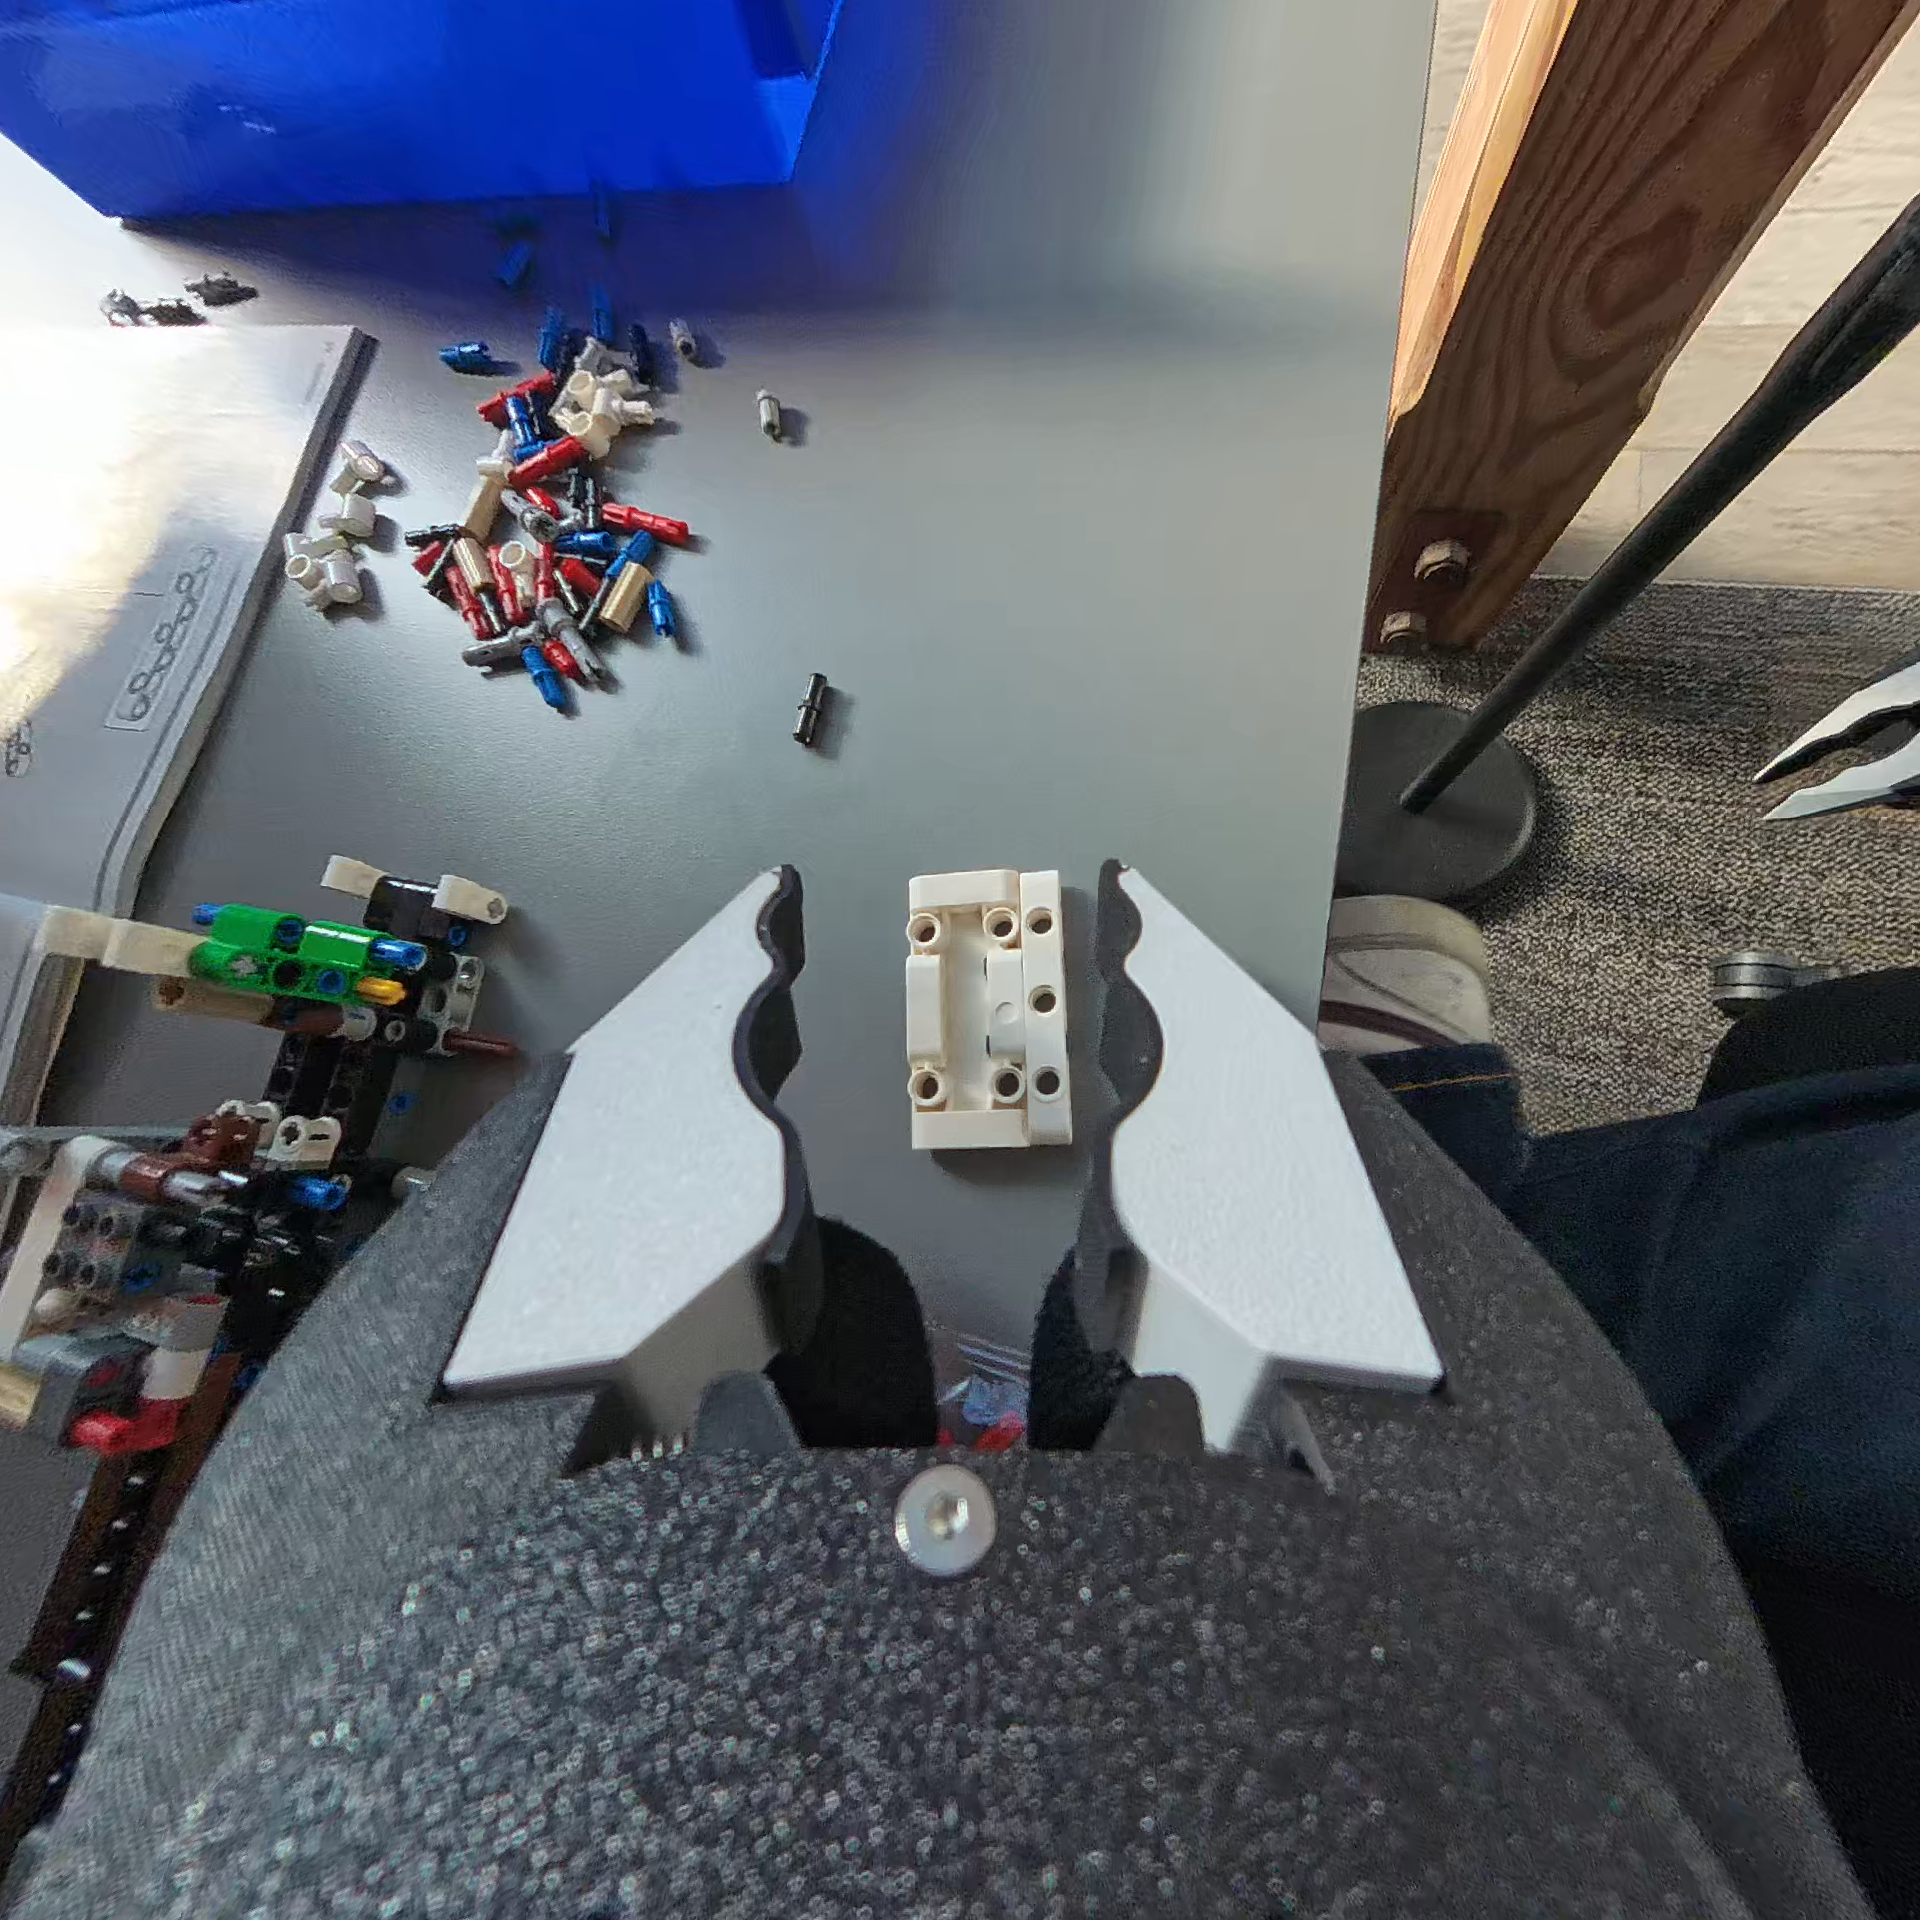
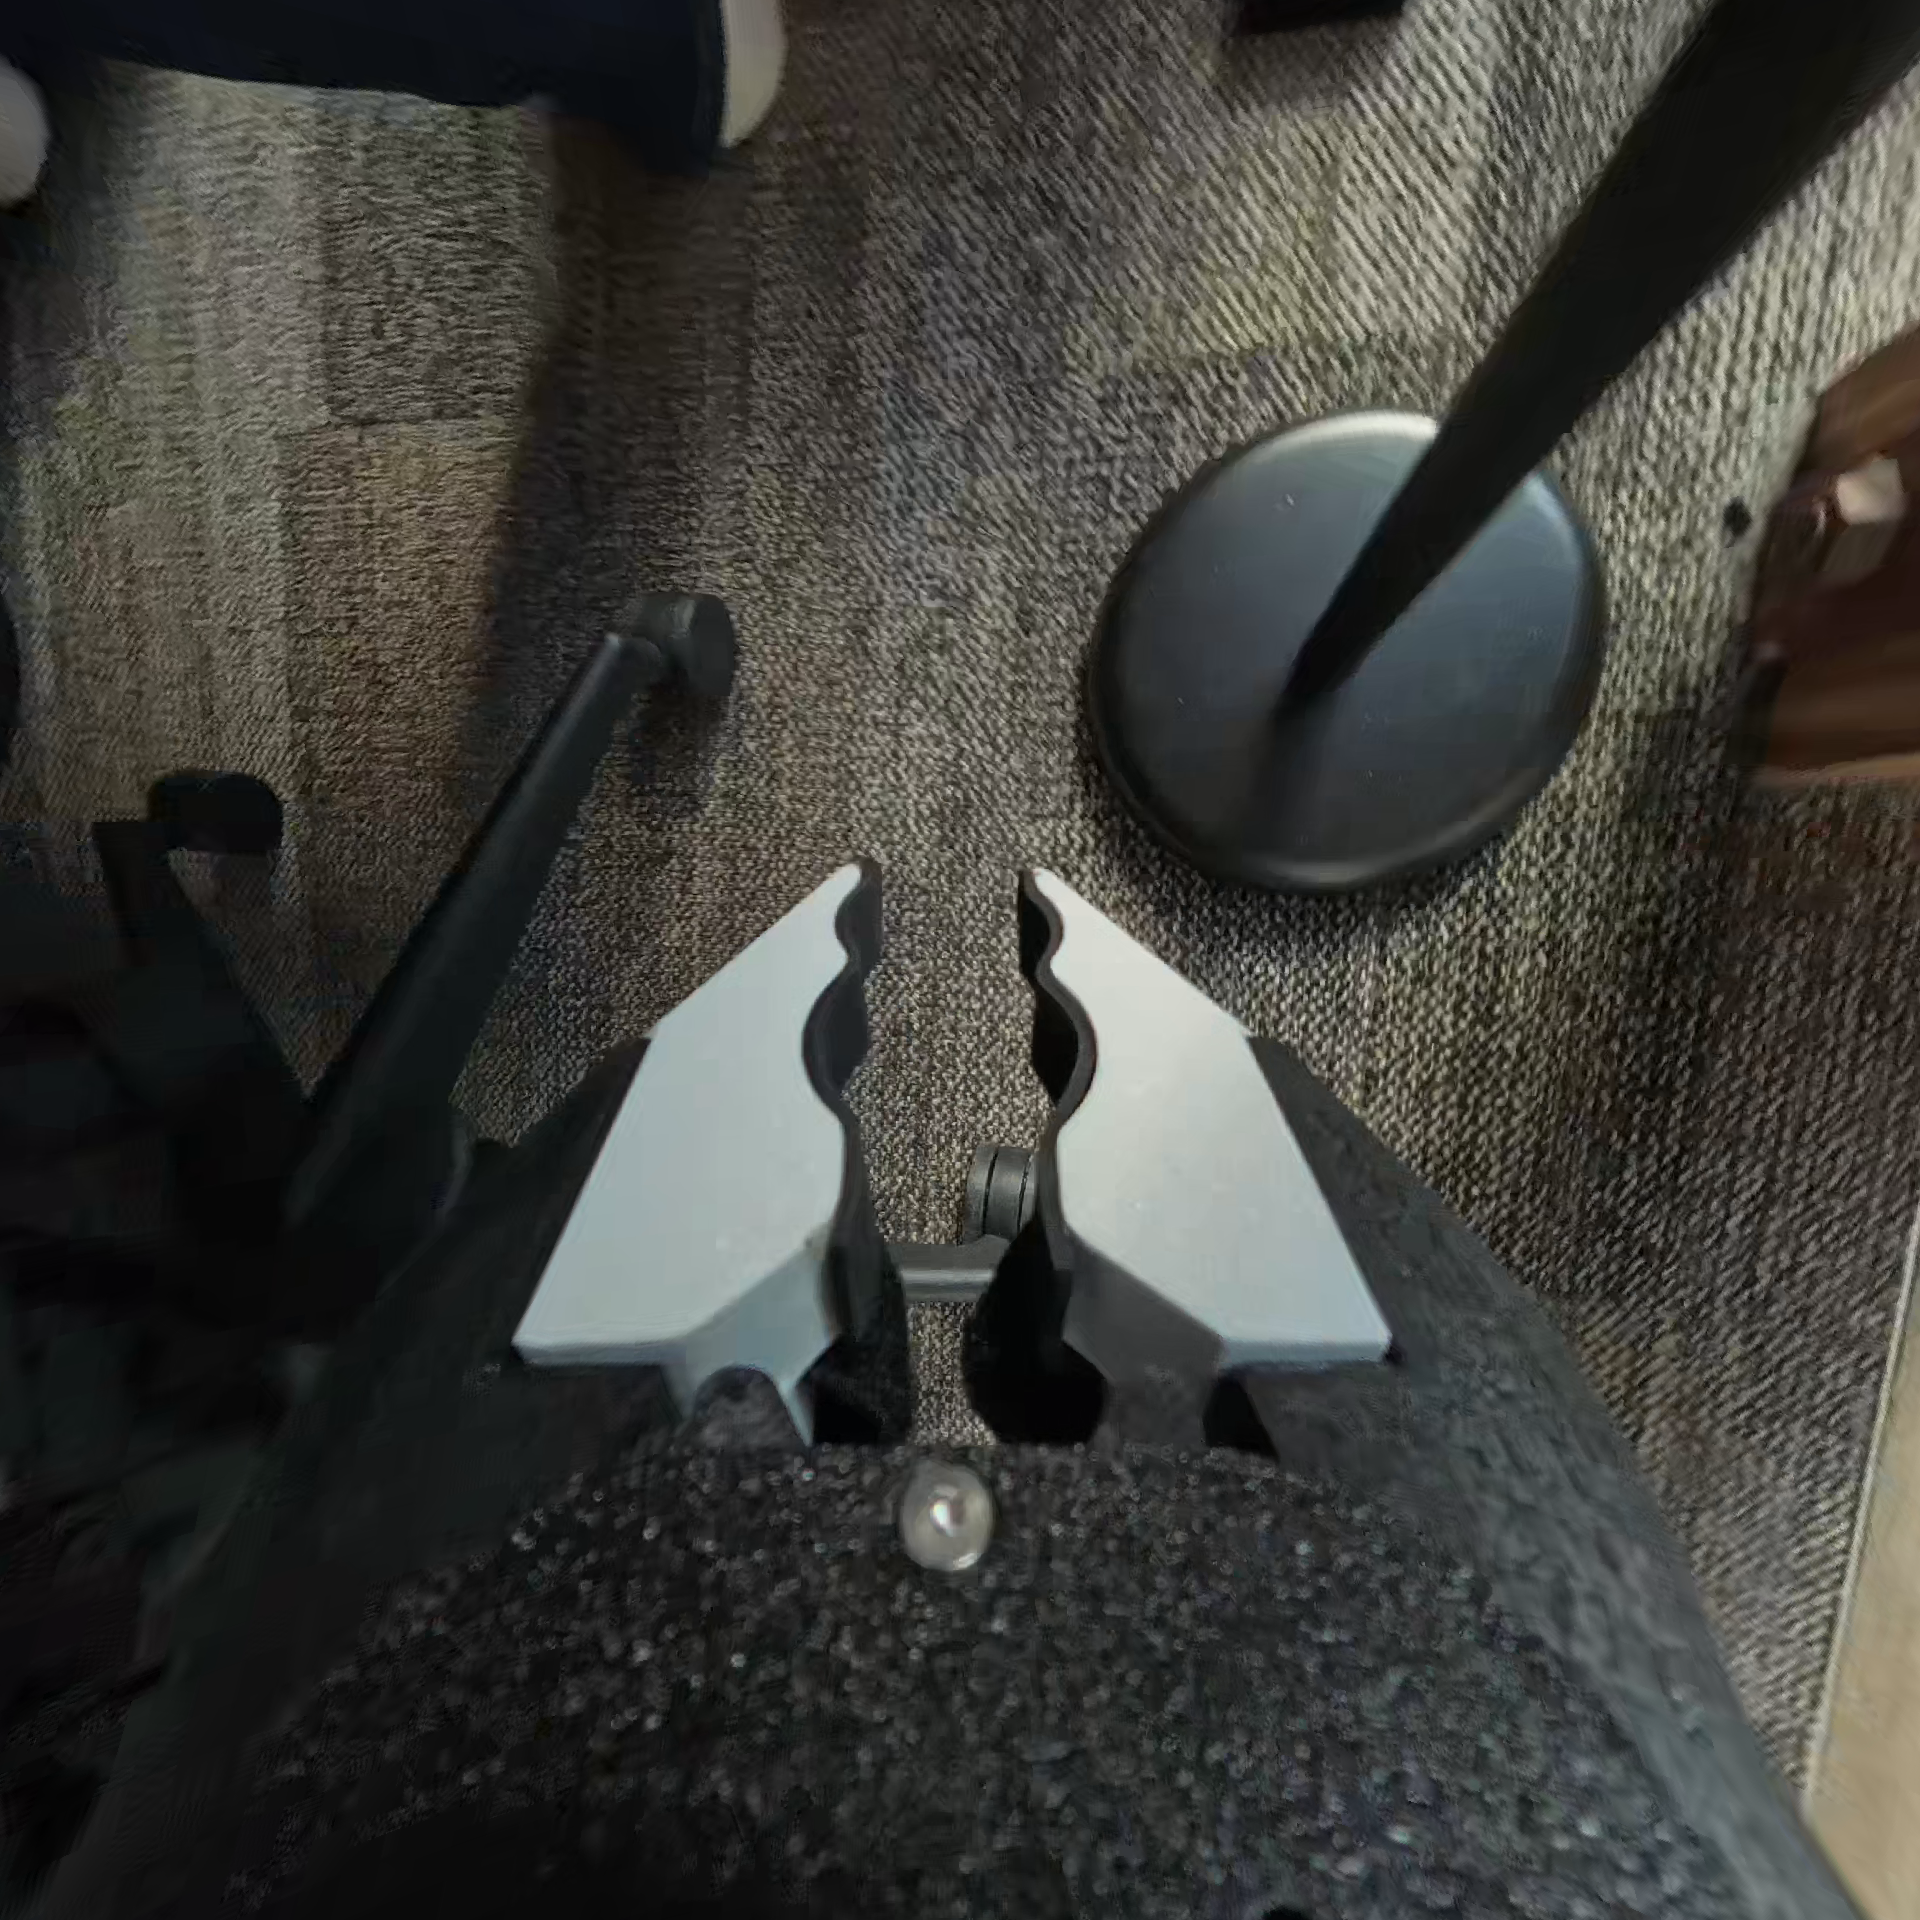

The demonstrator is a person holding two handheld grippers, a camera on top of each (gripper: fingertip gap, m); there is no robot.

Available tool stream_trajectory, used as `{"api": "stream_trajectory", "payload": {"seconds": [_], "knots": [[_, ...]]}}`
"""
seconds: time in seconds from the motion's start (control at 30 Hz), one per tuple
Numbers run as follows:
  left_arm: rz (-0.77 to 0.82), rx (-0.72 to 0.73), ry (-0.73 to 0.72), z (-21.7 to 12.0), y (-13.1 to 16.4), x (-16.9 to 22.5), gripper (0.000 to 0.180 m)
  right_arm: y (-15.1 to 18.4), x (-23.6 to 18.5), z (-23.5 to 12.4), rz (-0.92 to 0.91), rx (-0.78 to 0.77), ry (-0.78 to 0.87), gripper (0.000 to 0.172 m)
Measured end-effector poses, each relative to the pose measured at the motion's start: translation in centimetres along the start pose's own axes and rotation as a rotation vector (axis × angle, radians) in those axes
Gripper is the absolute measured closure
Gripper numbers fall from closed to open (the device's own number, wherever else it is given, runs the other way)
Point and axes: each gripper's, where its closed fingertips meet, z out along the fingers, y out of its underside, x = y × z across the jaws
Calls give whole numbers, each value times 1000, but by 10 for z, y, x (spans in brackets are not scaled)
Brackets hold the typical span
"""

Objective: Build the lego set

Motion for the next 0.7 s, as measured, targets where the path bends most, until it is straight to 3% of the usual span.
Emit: {"api": "stream_trajectory", "payload": {"seconds": [0.03, 0.13, 0.23, 0.3, 0.43, 0.5, 0.6, 0.7], "knots": [[-19, 36, -2, -5, -5, 0, 125, 24, 28, 13, 74, -7, 45, 147], [-66, 154, -30, -28, -22, 3, 123, 64, 116, 43, 112, -24, 189, 147], [-64, 225, -101, -58, -28, 13, 121, 56, 175, 59, -64, -36, 248, 151], [-69, 287, -160, -81, -32, 27, 125, 63, 204, 87, -60, -144, 178, 150], [-176, 338, -173, -105, -36, 88, 132, 63, 256, 134, -99, -313, 169, 145], [-254, 255, -98, -81, -15, 133, 135, 42, 261, 156, -192, -315, 148, 147], [-487, 78, 102, -20, 51, 212, 140, -6, 262, 187, -329, -259, 158, 146], [-699, -47, 268, 31, 114, 285, 144, -43, 263, 218, -348, -234, 142, 146]]}}
